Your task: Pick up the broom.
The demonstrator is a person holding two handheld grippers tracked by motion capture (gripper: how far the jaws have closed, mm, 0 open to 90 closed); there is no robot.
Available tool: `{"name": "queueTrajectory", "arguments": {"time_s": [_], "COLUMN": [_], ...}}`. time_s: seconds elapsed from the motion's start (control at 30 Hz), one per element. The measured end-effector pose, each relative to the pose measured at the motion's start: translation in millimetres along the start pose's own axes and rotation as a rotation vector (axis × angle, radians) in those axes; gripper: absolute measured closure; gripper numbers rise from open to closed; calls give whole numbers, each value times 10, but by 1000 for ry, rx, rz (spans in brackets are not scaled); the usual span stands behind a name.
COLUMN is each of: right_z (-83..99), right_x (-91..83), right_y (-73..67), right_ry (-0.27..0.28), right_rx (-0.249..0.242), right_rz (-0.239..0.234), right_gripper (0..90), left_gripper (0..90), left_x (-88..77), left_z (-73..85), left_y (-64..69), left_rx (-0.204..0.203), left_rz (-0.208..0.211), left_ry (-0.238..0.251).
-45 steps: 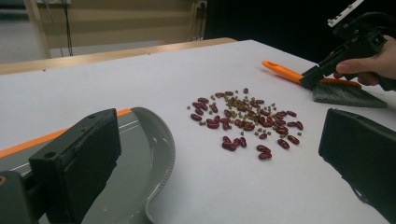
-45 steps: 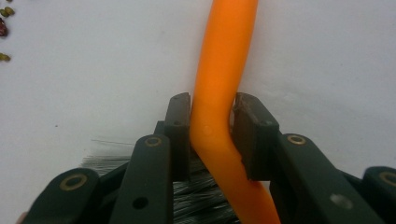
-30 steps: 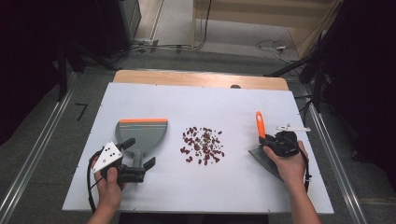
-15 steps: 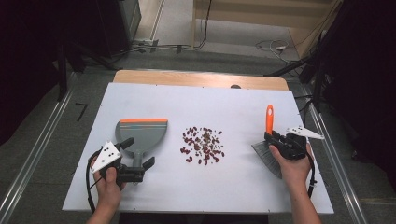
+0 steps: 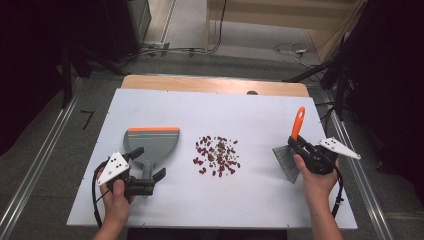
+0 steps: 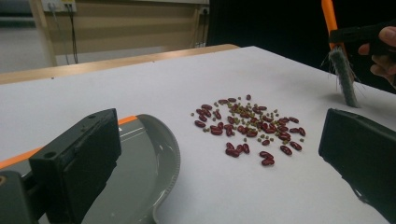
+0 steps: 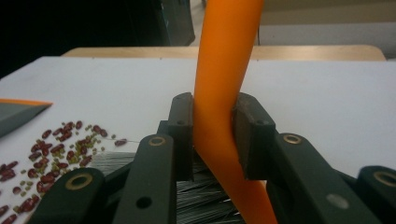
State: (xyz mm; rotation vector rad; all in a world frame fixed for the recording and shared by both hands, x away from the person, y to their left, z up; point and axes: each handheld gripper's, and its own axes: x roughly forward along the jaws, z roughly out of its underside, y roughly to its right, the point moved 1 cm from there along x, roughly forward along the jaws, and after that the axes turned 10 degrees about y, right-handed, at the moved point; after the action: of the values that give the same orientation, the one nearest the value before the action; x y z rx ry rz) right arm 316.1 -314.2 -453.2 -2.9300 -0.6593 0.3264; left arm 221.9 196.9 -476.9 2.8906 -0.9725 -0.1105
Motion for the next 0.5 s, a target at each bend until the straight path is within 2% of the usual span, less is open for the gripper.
{"name": "queueTrajectory", "arguments": {"time_s": [0.23, 0.5], "right_z": [-102, -216], "right_x": [-51, -90], "right_y": [-75, -190], "right_ry": [64, 108], "right_rx": [-4, 11], "right_rz": [-21, -41], "right_gripper": [690, 690], "left_gripper": [0, 0], "left_x": [12, 67], "left_z": [-29, -89], "left_y": [32, 103], "left_rx": [8, 15], "left_rz": [5, 19], "left_ry": [9, 22]}}
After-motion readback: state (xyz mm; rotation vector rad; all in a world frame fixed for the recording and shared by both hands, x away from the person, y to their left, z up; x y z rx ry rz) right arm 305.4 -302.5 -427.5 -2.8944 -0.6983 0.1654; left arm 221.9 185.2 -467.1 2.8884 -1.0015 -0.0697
